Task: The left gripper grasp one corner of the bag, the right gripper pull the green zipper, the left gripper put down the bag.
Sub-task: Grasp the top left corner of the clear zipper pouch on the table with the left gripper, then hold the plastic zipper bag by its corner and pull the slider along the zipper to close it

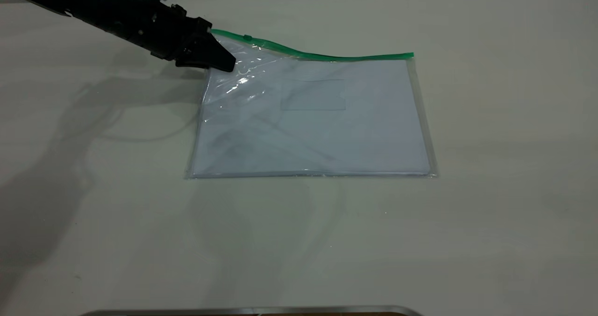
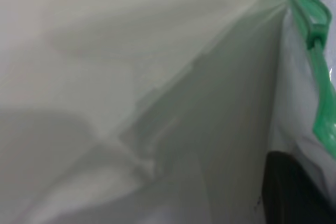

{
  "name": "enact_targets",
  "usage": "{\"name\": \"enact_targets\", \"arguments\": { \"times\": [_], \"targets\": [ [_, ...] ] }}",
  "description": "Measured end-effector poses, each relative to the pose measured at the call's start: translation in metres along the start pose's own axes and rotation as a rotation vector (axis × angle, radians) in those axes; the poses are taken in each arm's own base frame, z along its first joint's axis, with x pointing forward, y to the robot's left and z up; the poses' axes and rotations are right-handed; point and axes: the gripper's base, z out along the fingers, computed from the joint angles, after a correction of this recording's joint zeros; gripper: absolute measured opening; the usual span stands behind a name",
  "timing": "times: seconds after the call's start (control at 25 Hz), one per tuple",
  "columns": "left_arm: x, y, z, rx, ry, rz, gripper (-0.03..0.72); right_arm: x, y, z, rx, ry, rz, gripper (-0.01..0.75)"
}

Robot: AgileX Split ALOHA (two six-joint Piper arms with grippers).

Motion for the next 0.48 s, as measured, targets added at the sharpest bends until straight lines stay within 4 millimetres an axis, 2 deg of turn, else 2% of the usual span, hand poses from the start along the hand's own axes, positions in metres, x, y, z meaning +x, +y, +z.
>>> {"name": "enact_targets", "arguments": {
  "times": [0.12,0.28,0.48],
  "targets": [
    [0.0,-0.001,0.0,0.012,0.002,0.066,0.053,-0.006,0.0,0.001,-0.001,0.024,0.002,0.503],
    [-0.012,-0.01,-0.007,0.075,-0.003,0.232,0.053,-0.036,-0.002,0.01,-0.002,0.088,-0.012,0.503],
    [-0.044,-0.036,-0.03,0.187,-0.022,0.513,0.053,-0.073,-0.006,0.054,-0.003,0.167,-0.054,0.503]
  ]
}}
